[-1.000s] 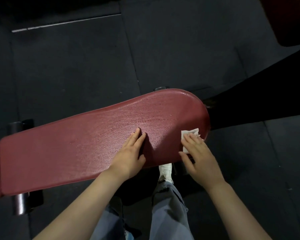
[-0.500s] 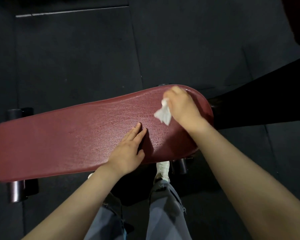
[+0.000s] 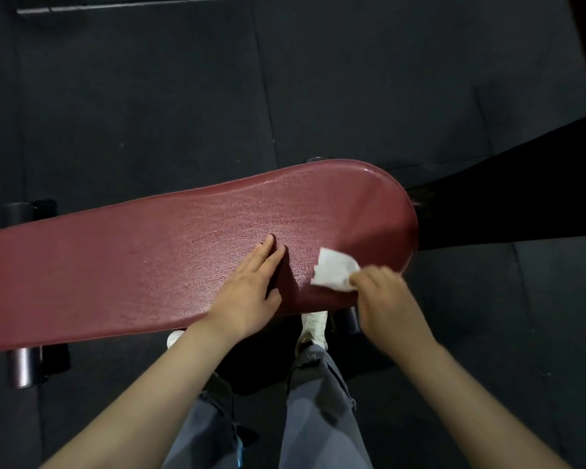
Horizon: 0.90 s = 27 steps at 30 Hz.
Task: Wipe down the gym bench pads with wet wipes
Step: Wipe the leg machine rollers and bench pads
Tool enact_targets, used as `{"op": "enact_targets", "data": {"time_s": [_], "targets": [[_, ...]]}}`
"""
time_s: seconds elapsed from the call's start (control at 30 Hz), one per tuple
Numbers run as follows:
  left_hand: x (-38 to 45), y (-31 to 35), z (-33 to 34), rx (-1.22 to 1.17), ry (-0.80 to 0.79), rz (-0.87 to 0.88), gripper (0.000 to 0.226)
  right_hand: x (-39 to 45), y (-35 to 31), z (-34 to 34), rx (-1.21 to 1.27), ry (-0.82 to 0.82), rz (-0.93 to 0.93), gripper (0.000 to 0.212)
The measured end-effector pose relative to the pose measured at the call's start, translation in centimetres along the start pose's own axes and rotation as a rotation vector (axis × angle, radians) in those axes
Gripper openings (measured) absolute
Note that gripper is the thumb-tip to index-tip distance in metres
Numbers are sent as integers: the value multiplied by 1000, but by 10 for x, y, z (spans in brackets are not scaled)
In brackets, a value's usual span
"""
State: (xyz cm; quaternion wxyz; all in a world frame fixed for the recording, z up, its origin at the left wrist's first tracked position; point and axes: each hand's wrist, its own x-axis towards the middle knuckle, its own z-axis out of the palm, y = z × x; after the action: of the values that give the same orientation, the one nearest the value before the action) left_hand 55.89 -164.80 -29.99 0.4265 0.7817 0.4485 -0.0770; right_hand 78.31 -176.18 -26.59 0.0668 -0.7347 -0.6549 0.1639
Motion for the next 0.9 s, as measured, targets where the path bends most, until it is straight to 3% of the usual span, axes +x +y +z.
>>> {"op": "enact_targets", "data": {"time_s": [0.1, 0.23, 0.4, 0.47, 0.63, 0.73, 0.9], "targets": [[0, 1, -1, 10, 6, 6, 79, -10, -6, 0, 96, -31, 49, 35], [0, 1, -2, 1, -1, 10, 79, 47, -19, -9, 142, -67, 70, 56], [-1, 2, -2, -1, 0, 5, 78, 118, -27, -9, -105, -310, -198, 40], [-2, 1, -2, -10, 12, 12, 77, 148, -22, -13, -226, -251, -214, 46], [-3, -1, -1, -52, 57, 38, 74, 202, -28, -12, -58, 70, 87, 25], [-3, -5, -1, -126, 91, 25, 69, 178, -35, -2, -42, 89, 52, 21], [-13, -14, 3, -167, 156, -11, 68, 33, -27, 12, -10, -20, -171, 8]]}}
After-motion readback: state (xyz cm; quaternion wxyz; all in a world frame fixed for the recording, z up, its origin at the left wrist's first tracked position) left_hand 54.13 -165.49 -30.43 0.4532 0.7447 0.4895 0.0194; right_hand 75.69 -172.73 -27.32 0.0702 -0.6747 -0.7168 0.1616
